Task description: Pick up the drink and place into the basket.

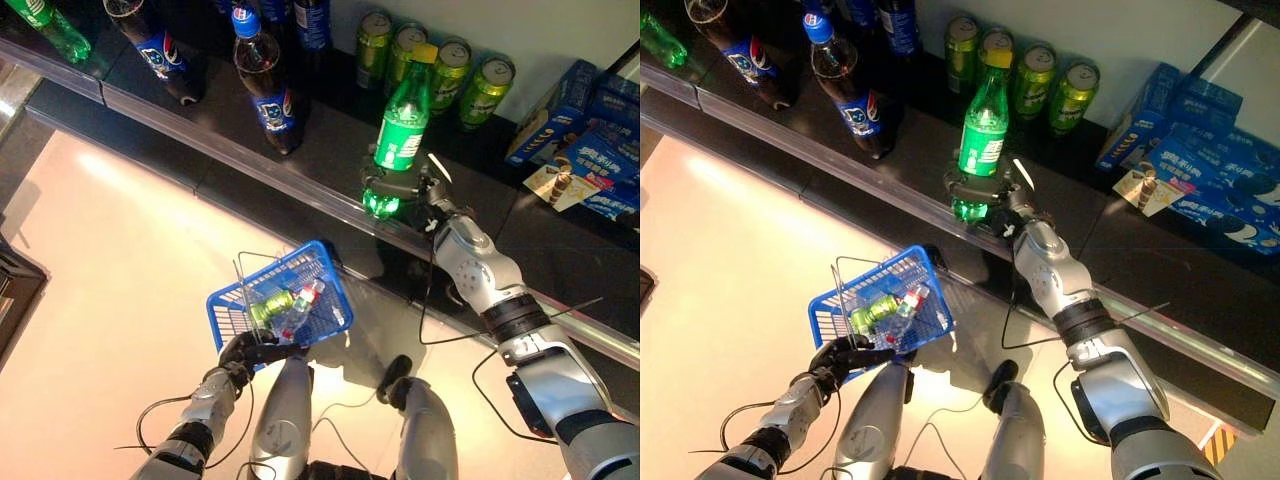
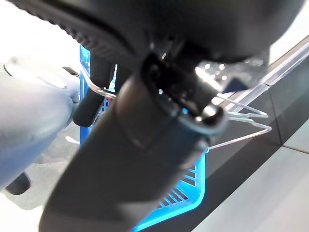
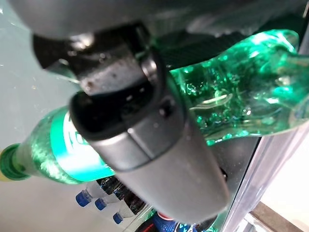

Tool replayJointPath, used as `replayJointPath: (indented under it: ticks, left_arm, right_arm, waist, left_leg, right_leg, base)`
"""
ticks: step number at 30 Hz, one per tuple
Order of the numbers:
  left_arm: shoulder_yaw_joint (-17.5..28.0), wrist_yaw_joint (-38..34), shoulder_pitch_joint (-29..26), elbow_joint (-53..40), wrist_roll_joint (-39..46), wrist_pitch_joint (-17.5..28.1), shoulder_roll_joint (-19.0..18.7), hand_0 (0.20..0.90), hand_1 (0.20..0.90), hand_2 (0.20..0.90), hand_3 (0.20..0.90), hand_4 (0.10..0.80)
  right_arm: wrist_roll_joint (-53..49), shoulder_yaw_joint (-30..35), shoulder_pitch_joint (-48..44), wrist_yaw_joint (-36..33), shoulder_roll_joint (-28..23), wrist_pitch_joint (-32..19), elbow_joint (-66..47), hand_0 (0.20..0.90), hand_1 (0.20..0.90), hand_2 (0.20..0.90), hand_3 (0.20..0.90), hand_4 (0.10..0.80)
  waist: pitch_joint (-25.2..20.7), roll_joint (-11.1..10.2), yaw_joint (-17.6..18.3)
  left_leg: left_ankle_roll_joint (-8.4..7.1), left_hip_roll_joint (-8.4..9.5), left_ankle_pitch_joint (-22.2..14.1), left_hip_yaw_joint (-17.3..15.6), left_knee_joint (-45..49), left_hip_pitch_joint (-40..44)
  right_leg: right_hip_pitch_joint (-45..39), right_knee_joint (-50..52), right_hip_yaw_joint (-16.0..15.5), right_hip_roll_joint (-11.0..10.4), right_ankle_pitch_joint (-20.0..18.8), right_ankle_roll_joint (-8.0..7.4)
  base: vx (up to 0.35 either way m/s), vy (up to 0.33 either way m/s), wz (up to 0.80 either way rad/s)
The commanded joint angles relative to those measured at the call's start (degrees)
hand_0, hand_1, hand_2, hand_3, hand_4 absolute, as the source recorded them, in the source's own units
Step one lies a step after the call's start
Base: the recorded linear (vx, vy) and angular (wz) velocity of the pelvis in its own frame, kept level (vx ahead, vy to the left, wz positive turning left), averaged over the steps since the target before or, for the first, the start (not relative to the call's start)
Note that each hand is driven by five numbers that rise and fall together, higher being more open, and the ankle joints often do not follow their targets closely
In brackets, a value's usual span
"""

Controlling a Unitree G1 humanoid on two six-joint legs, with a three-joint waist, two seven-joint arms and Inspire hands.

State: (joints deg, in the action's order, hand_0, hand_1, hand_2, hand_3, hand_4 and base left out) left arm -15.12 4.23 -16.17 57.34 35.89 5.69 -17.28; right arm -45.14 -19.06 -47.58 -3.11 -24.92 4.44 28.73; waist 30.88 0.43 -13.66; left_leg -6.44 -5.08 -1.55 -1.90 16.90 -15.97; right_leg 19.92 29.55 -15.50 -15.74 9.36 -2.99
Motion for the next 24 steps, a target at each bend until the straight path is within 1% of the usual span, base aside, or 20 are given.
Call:
replayJointPath:
  ticks: [1, 4, 6, 11, 15, 18, 21, 24]
  left_arm:
    - [-3.22, 2.16, 3.60, -5.19, -0.01, 4.90, -5.03, 0.300, 0.300, 0.300, 0.200, 0.100]
    - [-2.97, 1.87, 3.76, -5.41, 0.10, 4.99, -5.03, 0.300, 0.300, 0.300, 0.200, 0.100]
    - [-2.17, 1.89, 4.39, -5.11, 0.35, 5.24, -4.94, 0.300, 0.300, 0.300, 0.200, 0.100]
    - [-0.47, 1.76, 5.71, -4.45, 0.10, 5.22, -4.66, 0.300, 0.300, 0.300, 0.200, 0.100]
    - [1.97, 1.56, 8.42, -4.14, -1.92, 4.72, -4.13, 0.300, 0.300, 0.300, 0.200, 0.100]
    - [3.20, 1.11, 9.96, -3.97, -2.72, 4.79, -3.58, 0.300, 0.300, 0.300, 0.200, 0.100]
    - [4.08, 0.74, 11.01, -3.77, -3.14, 4.71, -3.15, 0.300, 0.300, 0.300, 0.200, 0.100]
    - [5.78, 0.44, 12.40, -3.16, -4.07, 4.51, -2.61, 0.300, 0.300, 0.300, 0.200, 0.100]
  right_arm:
    - [0.45, 0.81, -9.81, 2.22, -0.09, -7.88, -6.84, 0.300, 0.300, 0.300, 0.200, 0.100]
    - [2.05, 0.64, -9.63, 2.27, -0.25, -8.55, -7.38, 0.300, 0.300, 0.300, 0.200, 0.100]
    - [4.16, 0.07, -8.19, 2.42, -0.26, -9.31, -9.07, 0.300, 0.300, 0.300, 0.200, 0.100]
    - [5.10, 0.24, -4.02, 2.54, -0.34, -10.03, -13.19, 0.300, 0.300, 0.300, 0.200, 0.100]
    - [8.30, 0.29, 2.93, 0.75, 0.22, -11.13, -18.69, 0.300, 0.300, 0.300, 0.200, 0.100]
    - [10.09, 0.31, 7.03, 0.62, 0.82, -11.74, -21.60, 0.300, 0.300, 0.300, 0.200, 0.100]
    - [11.32, 0.24, 10.25, 1.02, 0.77, -11.97, -23.95, 0.300, 0.300, 0.300, 0.200, 0.100]
    - [12.51, 0.74, 15.67, 2.62, 0.47, -12.34, -27.44, 0.300, 0.300, 0.300, 0.200, 0.100]
  waist:
    - [-1.67, 3.28, -0.77]
    - [-1.90, 3.13, -0.70]
    - [-3.01, 2.72, -0.49]
    - [-5.53, 1.73, 0.12]
    - [-9.59, 0.38, 1.17]
    - [-12.02, -0.35, 2.02]
    - [-14.04, -0.79, 2.67]
    - [-17.37, -1.51, 3.67]
  left_leg:
    - [3.62, 2.15, 1.59, 2.45, 0.22, -1.59]
    - [3.53, 1.99, 1.76, 2.36, -0.40, -1.11]
    - [3.31, 1.77, 1.88, 2.13, -2.00, 0.64]
    - [2.64, 1.26, 2.04, 1.46, -4.42, 3.98]
    - [2.04, 0.39, 2.38, 0.17, -8.72, 8.71]
    - [1.92, 0.10, 2.89, -0.85, -11.07, 10.46]
    - [1.75, -0.17, 3.08, -1.90, -13.08, 12.24]
    - [1.54, -0.48, 3.31, -3.79, -16.01, 14.82]
  right_leg:
    - [-4.55, -7.53, -3.63, -5.65, -9.14, -5.42]
    - [-4.99, -8.14, -3.59, -5.25, -9.22, -5.38]
    - [-6.92, -10.05, -3.62, -4.49, -9.18, -5.49]
    - [-10.87, -13.51, -4.10, -3.40, -9.29, -5.58]
    - [-15.71, -18.67, -3.85, -2.10, -9.97, -6.08]
    - [-17.29, -21.41, -3.43, -1.52, -10.91, -6.48]
    - [-18.53, -23.43, -3.02, -1.21, -11.68, -6.87]
    - [-20.52, -26.67, -2.45, -0.86, -12.89, -7.51]
  base:
    - [0.000, 0.000, 0.00]
    - [0.000, 0.000, 0.00]
    - [0.015, -0.031, -0.03]
    - [0.068, -0.014, -0.06]
    - [0.144, -0.003, 0.03]
    - [0.102, 0.008, -0.11]
    - [0.096, 0.015, -0.08]
    - [0.125, 0.005, -0.08]
